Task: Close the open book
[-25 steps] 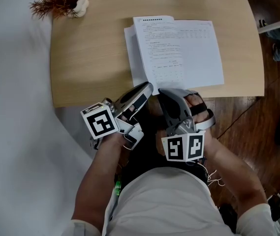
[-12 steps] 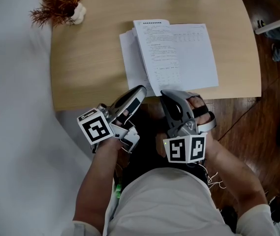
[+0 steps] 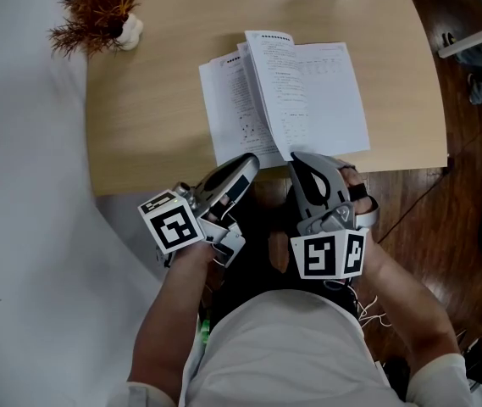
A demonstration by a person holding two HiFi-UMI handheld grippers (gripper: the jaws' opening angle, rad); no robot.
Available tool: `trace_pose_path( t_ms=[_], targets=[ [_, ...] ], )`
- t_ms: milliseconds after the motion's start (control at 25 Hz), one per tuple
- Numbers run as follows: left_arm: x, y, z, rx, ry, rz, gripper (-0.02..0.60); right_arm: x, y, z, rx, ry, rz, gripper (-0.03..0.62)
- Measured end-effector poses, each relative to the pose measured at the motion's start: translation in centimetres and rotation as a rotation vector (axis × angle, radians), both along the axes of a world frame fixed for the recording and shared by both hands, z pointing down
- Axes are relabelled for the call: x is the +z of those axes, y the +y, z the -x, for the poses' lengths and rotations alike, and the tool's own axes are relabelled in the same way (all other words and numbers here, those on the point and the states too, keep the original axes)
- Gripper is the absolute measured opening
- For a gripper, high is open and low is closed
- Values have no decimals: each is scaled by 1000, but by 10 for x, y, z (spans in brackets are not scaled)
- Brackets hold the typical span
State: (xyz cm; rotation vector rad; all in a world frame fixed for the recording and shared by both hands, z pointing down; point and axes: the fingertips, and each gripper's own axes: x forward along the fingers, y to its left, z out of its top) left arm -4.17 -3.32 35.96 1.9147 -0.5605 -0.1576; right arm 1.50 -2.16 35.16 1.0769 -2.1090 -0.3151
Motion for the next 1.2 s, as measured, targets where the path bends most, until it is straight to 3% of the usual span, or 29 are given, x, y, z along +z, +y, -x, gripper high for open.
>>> trace_pose_path(
  t_ms=[520, 880, 1200],
  targets=[
    [4, 11, -34, 67, -69, -32, 15, 11, -8, -67, 211, -78, 59, 5],
    [13, 17, -48, 84, -90, -8, 15, 31, -13, -114, 424, -308, 182, 6],
    [22, 21, -57, 95, -104, 11, 15, 57, -7, -136, 514, -387, 289, 6]
  ],
)
